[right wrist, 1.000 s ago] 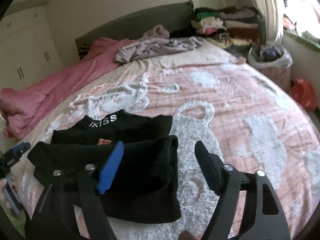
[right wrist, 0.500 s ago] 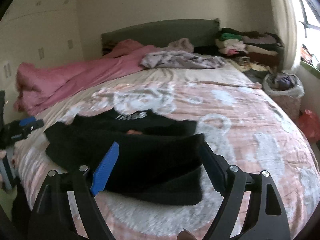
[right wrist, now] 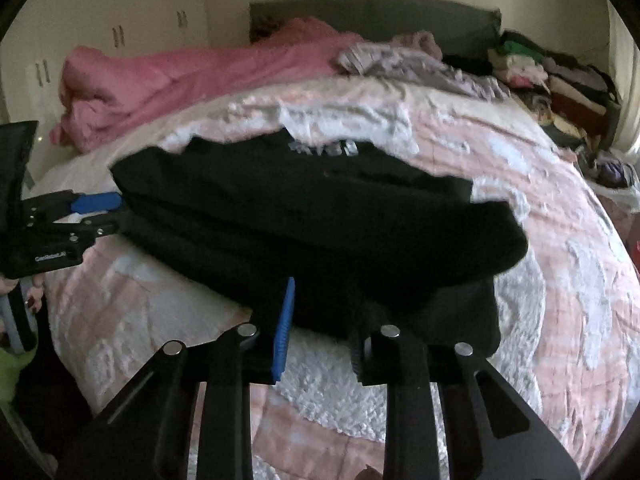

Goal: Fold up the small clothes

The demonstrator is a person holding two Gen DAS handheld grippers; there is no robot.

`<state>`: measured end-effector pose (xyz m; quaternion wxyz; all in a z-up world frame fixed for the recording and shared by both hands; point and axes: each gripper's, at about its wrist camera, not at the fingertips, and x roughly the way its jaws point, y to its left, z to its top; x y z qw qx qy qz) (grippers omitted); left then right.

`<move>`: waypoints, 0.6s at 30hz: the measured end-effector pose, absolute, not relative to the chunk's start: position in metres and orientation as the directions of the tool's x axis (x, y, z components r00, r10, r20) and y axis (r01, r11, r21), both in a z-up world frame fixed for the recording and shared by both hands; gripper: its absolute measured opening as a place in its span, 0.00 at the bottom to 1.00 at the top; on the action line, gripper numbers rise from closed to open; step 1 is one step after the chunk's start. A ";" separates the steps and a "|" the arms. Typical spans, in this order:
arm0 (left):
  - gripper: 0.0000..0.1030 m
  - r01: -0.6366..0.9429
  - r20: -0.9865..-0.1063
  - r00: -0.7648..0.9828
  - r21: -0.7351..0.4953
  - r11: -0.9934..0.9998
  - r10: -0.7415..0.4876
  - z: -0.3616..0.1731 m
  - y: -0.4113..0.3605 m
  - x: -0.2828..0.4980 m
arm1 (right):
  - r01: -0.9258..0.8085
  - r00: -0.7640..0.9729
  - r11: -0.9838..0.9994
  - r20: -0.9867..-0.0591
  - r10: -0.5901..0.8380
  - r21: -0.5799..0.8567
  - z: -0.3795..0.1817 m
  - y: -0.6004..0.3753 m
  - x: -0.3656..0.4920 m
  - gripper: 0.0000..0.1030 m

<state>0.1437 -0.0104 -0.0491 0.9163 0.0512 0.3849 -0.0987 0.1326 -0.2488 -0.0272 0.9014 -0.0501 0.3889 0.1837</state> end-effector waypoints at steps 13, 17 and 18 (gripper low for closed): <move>0.48 0.209 -0.699 0.705 0.043 0.977 -0.120 -0.057 -0.011 0.178 | -0.336 0.602 0.941 -0.760 0.245 0.037 -0.050 -0.246 0.169 0.22; 0.48 0.203 -0.688 0.714 0.027 0.979 -0.129 -0.051 -0.007 0.193 | -0.343 0.617 0.938 -0.742 0.261 0.045 -0.041 -0.245 0.186 0.22; 0.48 0.198 -0.687 0.715 0.019 0.980 -0.131 -0.049 -0.005 0.196 | -0.341 0.620 0.939 -0.741 0.258 0.041 -0.039 -0.245 0.190 0.22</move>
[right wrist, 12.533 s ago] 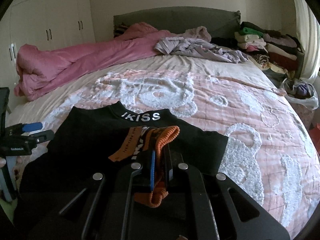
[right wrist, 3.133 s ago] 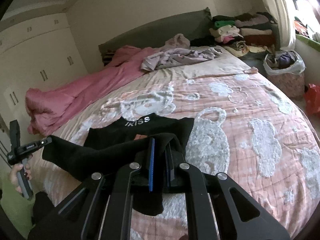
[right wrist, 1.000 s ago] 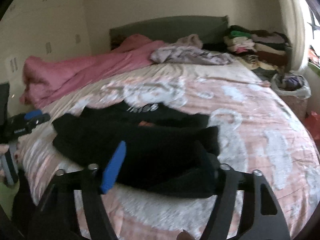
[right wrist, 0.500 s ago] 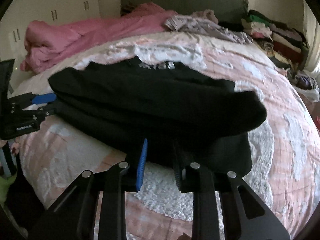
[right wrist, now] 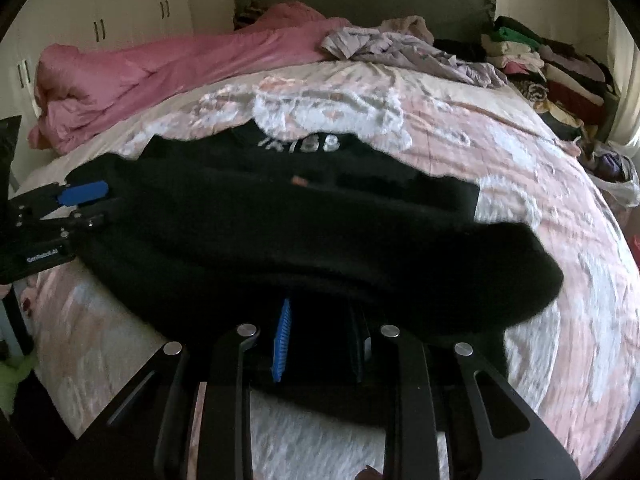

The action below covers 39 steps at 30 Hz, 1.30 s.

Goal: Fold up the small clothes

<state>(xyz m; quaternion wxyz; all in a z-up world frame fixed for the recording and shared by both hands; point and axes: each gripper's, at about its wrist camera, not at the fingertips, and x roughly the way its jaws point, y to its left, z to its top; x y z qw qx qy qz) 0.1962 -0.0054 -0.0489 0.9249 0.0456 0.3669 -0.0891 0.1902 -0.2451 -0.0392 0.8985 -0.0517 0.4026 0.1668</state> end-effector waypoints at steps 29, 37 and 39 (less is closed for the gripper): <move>0.58 0.251 -0.718 0.659 -0.074 0.965 -0.226 -0.054 -0.039 0.245 | -0.232 0.676 0.950 -0.668 0.312 0.208 -0.017 -0.290 0.278 0.24; 0.58 0.167 -0.683 0.713 -0.055 0.985 -0.159 -0.028 -0.020 0.293 | -0.213 0.686 0.955 -0.664 0.296 0.205 -0.018 -0.297 0.279 0.32; 0.62 0.142 -0.670 0.728 -0.057 0.988 -0.144 -0.017 -0.010 0.298 | -0.210 0.684 0.956 -0.668 0.292 0.203 -0.019 -0.297 0.282 0.32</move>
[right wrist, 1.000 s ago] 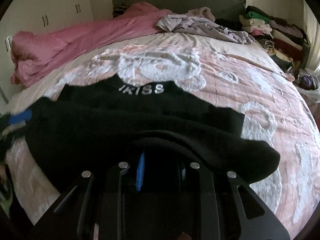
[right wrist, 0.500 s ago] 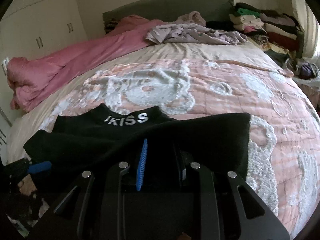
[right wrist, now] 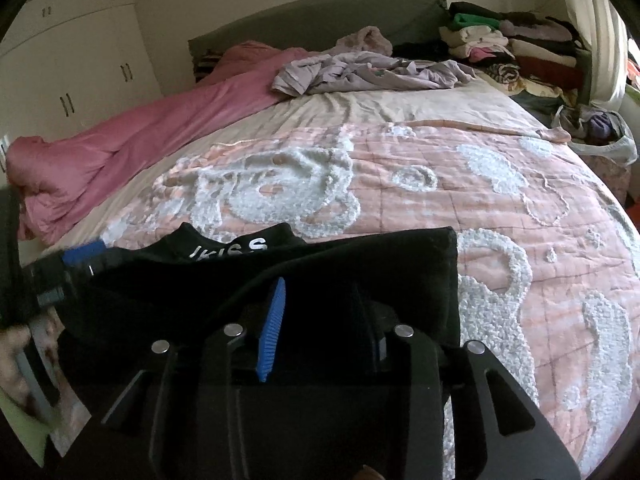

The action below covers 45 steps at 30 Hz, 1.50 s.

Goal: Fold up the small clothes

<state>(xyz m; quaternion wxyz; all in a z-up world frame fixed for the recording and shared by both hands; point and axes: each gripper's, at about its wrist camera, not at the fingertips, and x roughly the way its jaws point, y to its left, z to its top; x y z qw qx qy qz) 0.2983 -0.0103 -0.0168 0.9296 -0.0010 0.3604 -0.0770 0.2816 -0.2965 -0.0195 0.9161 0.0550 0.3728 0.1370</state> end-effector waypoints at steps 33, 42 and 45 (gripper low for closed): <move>0.41 0.231 -0.745 0.666 0.152 0.961 -0.042 -0.051 0.033 0.241 | -0.201 0.687 0.957 -0.666 0.291 0.212 -0.018 -0.301 0.275 0.51; 0.41 0.042 -0.737 0.668 -0.093 0.995 -0.097 -0.046 0.064 0.305 | -0.134 0.708 0.968 -0.663 0.242 0.211 -0.025 -0.318 0.283 0.55; 0.41 -0.036 -0.731 0.677 -0.146 0.989 -0.084 -0.046 0.083 0.312 | -0.097 0.719 0.975 -0.664 0.206 0.198 -0.027 -0.325 0.285 0.60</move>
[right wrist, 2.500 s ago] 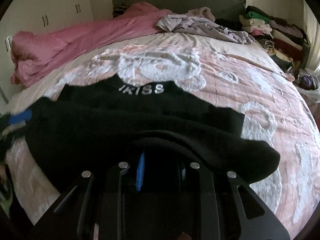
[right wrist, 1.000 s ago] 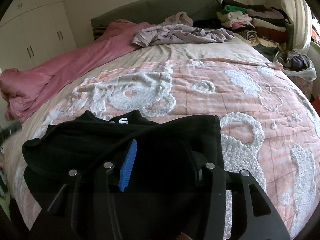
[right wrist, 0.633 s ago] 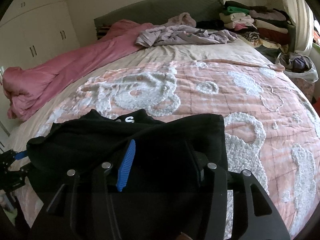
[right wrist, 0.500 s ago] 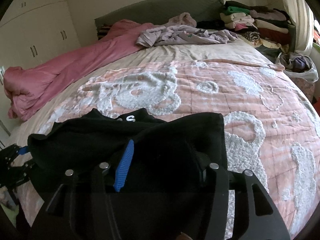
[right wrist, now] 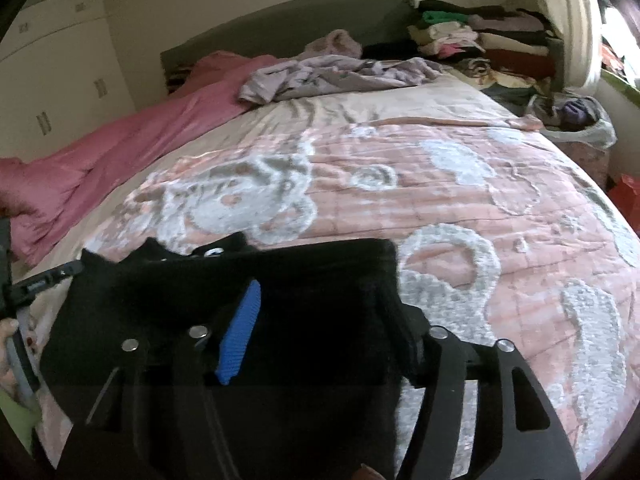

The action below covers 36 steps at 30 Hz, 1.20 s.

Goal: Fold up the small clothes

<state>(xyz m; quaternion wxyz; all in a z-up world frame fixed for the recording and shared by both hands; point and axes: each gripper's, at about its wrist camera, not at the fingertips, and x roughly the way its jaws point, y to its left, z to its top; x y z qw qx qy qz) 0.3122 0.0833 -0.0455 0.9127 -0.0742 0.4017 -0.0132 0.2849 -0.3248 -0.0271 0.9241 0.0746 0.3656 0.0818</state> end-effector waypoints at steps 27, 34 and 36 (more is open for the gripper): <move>0.04 0.028 -0.641 0.743 -0.258 0.966 -0.192 -0.042 0.095 0.266 | -0.044 0.711 0.971 -0.676 0.194 0.233 -0.031 -0.352 0.288 0.07; 0.06 -0.019 -0.716 0.681 -0.223 0.975 -0.151 -0.077 0.093 0.281 | 0.007 0.642 0.981 -0.754 0.143 0.192 -0.065 -0.353 0.299 0.10; 0.08 -0.023 -0.717 0.684 -0.205 0.979 -0.134 -0.075 0.091 0.279 | 0.016 0.639 0.981 -0.757 0.139 0.193 -0.066 -0.355 0.299 0.16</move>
